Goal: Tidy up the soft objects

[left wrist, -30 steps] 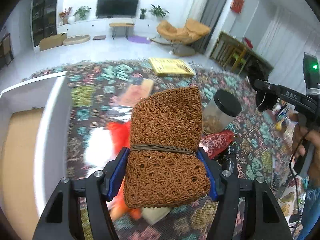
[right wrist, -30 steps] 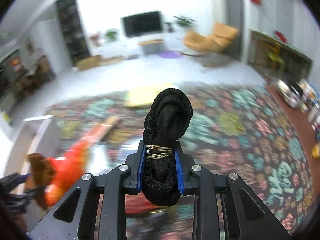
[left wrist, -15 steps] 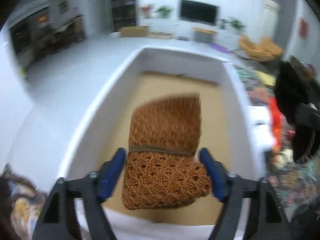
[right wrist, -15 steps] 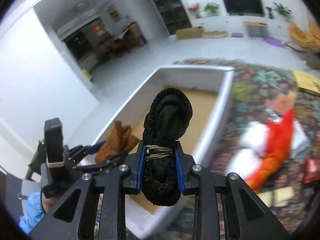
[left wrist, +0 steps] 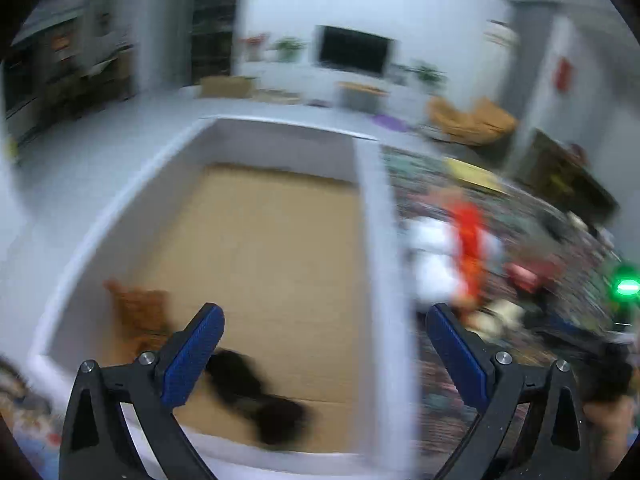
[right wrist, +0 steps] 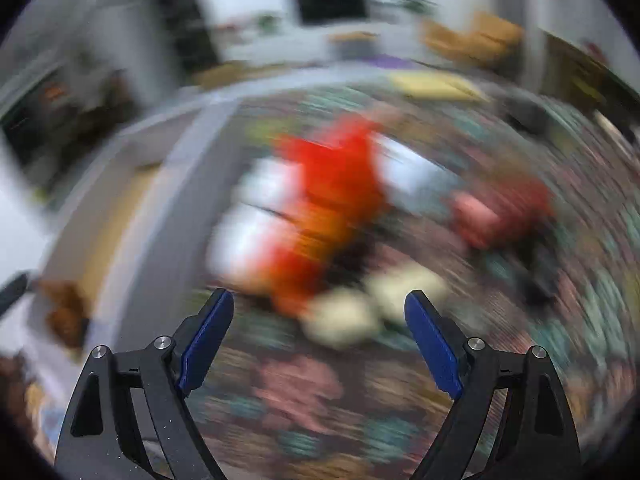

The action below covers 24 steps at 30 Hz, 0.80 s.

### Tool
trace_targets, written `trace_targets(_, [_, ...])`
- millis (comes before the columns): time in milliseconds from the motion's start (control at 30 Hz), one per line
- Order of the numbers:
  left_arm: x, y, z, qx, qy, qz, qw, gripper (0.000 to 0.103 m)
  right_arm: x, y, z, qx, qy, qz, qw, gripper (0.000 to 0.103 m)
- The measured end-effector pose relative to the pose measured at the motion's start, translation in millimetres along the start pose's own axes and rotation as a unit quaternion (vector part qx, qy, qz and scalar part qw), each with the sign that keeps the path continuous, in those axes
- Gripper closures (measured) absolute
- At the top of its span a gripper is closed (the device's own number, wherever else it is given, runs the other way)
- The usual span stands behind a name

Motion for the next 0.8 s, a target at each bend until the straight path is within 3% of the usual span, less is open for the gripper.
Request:
trace_targets(100, [-71.3,-23.9,9.4,0.025,-0.082,0.039,0.9956,0.002,-42.2,-19.1,9.8,0.011,-0.058,0.026,0.998,0.014])
trace_targets(167, [-110.1,-41.9,26.3,0.051,-0.113,0.066,0.9901,0.002,-59.6,-28.6,12.6,0.012,-0.08,0.039,0.996,0.014])
trace_targets(267, [-149.5,-69.7,66.1,0.086,-0.103,0.102,0.9856,0.003,-80.7,-24.2,22.1,0.006,-0.099,0.056,0.993,0.014])
trace_targets(400, [-158.1,-92.0,106.7,0.109,-0.072,0.131,0.9827,0.003,-89.3,-17.3,32.5,-0.007,-0.123,0.042,0.991,0.014])
trace_targets(500, [-156.6,-98.6,129.0,0.11,-0.05,0.134,0.9836,0.003,-99.6,-26.1,46.2,0.004,-0.116,0.054,0.992,0.012])
trace_targets(633, [-146.2,-103.7,148.4,0.117,-0.05,0.106,0.9862,0.003,-96.9,-31.6,43.1,-0.008,-0.124,0.051,0.991,0.011])
trace_targets(800, [-143.3,-104.2,157.9,0.092,-0.043,0.121,0.9875,0.001,-94.6,-34.7,43.2,-0.022,-0.133,0.052,0.99,0.009])
Point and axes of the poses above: each gripper's, at about its wrist camera, not at the fingertips, and z roughly the way its jaws point, x to its left, y to its top, the point moved 1 cm from there along z, roughly the way its jaws point, and after that the axes turned 6 degrees about -x, right-handed, at the moved point
